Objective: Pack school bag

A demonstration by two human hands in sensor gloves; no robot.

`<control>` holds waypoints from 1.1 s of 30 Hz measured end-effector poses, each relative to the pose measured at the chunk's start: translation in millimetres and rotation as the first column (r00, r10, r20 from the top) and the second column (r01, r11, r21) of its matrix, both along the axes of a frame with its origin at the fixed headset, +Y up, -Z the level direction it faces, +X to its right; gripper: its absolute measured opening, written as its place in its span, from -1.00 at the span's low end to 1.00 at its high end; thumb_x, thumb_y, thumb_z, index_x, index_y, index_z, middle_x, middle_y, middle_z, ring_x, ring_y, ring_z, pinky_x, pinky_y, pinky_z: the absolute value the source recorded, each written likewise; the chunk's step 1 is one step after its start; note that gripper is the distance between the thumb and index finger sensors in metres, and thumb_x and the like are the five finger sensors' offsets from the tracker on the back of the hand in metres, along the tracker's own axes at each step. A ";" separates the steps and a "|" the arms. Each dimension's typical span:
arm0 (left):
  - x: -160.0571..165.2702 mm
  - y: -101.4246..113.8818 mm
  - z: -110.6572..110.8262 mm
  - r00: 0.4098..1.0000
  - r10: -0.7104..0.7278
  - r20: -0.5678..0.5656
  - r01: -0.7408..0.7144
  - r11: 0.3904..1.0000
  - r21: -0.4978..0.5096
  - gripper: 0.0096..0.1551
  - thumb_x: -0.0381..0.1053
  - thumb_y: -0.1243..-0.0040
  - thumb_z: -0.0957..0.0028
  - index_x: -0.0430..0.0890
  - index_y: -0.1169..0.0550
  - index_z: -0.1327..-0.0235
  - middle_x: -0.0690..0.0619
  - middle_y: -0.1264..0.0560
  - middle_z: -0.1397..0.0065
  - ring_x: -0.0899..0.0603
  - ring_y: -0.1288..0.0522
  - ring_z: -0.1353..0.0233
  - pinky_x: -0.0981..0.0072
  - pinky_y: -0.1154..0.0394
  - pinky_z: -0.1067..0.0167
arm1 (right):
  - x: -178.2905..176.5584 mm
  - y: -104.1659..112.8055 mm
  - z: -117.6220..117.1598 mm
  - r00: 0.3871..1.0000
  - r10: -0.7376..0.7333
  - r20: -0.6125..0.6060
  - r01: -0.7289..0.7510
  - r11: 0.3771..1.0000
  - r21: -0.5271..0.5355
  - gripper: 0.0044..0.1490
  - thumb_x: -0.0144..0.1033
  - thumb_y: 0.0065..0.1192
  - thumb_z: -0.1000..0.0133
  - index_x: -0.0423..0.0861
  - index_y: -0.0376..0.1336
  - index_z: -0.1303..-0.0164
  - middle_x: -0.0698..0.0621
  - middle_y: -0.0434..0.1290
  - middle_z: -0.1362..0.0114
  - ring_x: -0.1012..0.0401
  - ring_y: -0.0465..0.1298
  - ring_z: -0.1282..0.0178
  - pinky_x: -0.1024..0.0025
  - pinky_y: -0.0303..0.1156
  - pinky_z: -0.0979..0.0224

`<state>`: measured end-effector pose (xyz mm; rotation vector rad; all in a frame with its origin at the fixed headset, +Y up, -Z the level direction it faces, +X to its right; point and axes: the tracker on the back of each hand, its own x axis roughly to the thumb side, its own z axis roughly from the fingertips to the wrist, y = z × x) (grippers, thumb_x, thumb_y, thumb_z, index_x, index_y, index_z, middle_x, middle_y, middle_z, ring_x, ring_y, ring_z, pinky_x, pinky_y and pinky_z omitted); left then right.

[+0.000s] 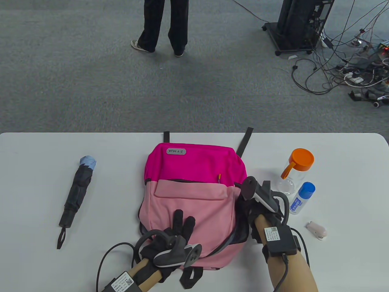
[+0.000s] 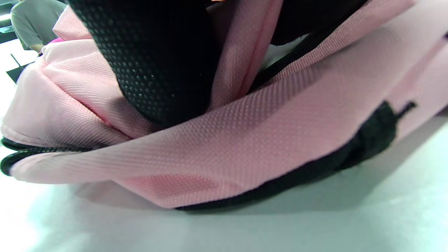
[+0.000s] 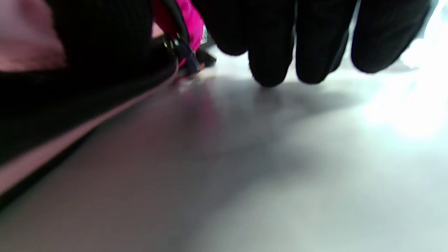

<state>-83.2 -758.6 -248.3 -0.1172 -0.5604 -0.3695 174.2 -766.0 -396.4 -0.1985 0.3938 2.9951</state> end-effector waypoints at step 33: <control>8.4 19.6 -19.4 0.998 0.037 -0.055 -0.035 0.999 0.042 0.04 0.39 -0.28 -0.03 -0.31 -0.38 -0.53 -0.48 -0.43 -0.42 -0.11 -0.88 0.20 0.25 -0.89 0.26 | -6.0 -4.9 0.9 0.973 -0.138 -0.184 0.171 0.970 0.174 -0.47 -0.26 0.17 -0.14 -0.40 0.44 -0.02 -0.39 0.47 -0.41 -0.38 0.45 -0.43 -0.58 0.30 -0.34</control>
